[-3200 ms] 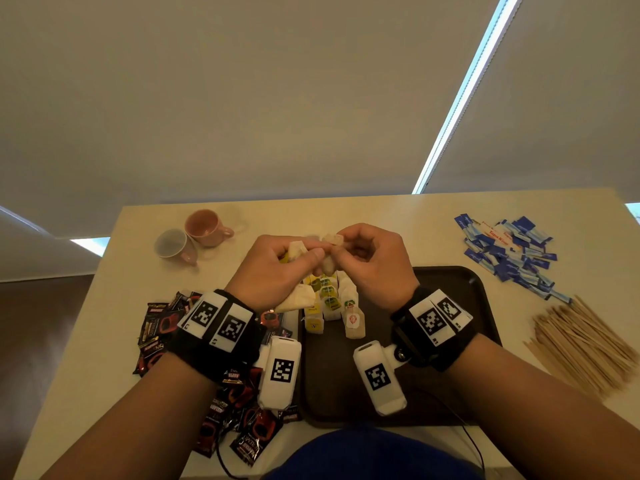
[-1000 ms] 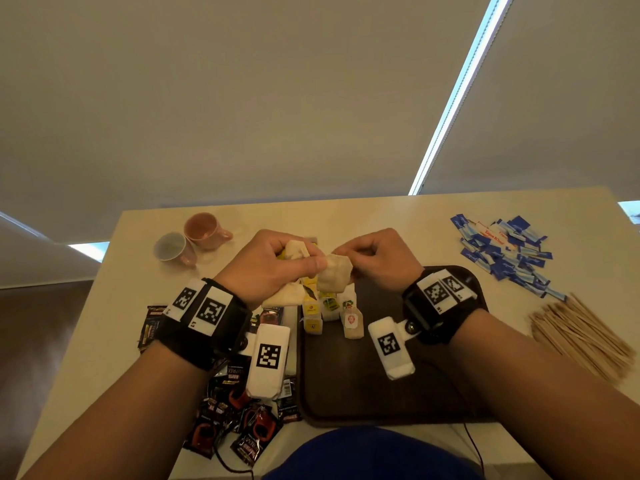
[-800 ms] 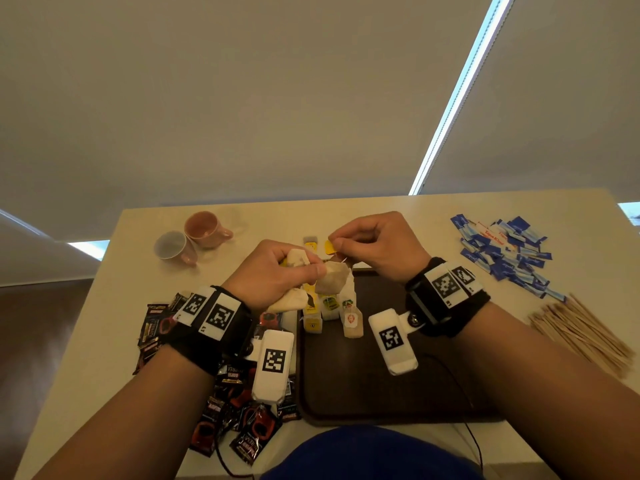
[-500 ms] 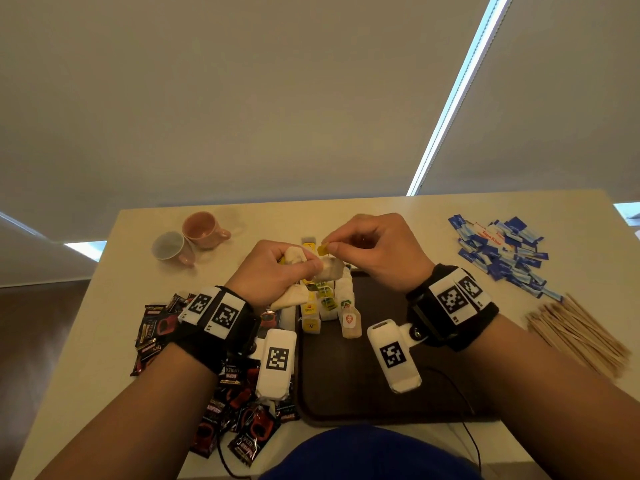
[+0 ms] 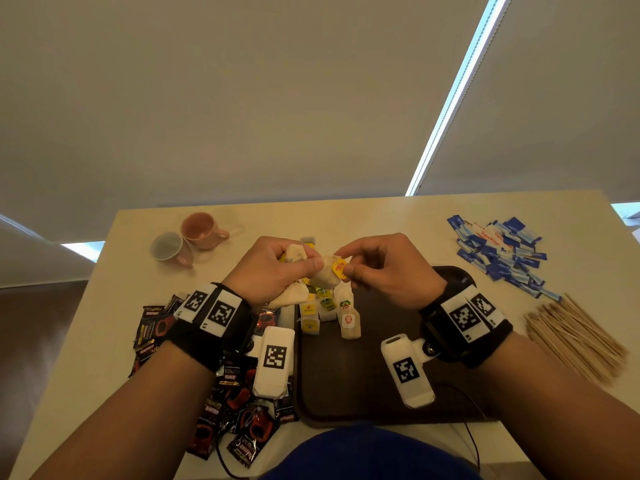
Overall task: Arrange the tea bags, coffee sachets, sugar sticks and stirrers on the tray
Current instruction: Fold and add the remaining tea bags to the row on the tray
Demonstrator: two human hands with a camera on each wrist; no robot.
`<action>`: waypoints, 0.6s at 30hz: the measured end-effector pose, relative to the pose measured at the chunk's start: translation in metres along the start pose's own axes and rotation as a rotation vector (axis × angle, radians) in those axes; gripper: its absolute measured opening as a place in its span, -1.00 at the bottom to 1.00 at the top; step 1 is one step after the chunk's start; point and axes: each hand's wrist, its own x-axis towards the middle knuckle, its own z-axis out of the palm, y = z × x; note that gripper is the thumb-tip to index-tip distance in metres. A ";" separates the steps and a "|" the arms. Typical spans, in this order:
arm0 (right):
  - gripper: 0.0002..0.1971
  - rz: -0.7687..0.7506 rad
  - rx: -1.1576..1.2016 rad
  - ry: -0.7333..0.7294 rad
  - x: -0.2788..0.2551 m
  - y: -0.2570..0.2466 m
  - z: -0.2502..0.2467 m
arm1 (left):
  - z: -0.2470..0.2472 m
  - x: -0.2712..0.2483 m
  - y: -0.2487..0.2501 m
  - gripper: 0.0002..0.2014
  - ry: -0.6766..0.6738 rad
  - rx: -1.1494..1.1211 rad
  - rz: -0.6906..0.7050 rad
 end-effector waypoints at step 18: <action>-0.93 0.008 0.024 0.022 0.005 0.001 0.004 | -0.004 0.001 -0.003 -0.91 -0.016 0.074 0.043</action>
